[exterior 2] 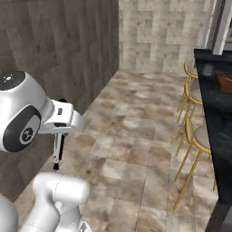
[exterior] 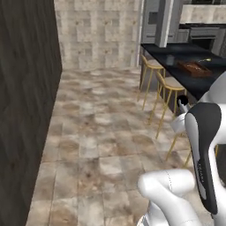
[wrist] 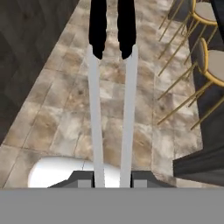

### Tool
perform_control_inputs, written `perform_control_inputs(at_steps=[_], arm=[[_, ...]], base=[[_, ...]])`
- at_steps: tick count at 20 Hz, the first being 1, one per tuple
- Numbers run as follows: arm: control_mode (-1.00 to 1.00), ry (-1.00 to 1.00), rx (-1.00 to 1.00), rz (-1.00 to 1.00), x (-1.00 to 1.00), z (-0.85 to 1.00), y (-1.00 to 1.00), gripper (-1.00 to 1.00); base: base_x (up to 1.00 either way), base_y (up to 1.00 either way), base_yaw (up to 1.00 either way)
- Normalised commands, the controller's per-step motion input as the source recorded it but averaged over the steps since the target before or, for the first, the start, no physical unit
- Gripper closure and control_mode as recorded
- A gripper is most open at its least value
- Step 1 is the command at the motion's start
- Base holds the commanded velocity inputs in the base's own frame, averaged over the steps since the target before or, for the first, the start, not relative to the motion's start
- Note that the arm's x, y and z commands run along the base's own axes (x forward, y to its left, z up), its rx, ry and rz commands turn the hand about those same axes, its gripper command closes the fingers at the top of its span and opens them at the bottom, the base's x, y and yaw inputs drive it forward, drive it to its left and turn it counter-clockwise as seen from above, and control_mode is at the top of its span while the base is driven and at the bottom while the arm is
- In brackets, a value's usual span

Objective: Take the tongs from the drawer on the left and place them on the dining counter next to the tray containing the kebab skewer.

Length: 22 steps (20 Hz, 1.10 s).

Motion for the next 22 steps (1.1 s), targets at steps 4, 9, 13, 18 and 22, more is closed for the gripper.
perform_control_inputs(at_steps=[4, 9, 13, 18, 22], arm=[[1.0, 0.0, 0.0, 0.0, 0.0, 0.0, 0.0, 1.0], [1.0, 0.0, 0.0, 0.0, 0.0, 0.0, 0.0, 1.0], [1.0, 0.0, 0.0, 0.0, 0.0, 0.0, 0.0, 1.0], [1.0, 0.0, 0.0, 0.0, 0.0, 0.0, 0.0, 1.0], [1.0, 0.0, 0.0, 0.0, 0.0, 0.0, 0.0, 1.0]], base=[[1.0, 0.6, -0.48], [0.94, 0.63, -0.49], [0.75, 0.65, -0.5], [0.52, 0.55, -0.53], [0.28, 0.4, -0.56]])
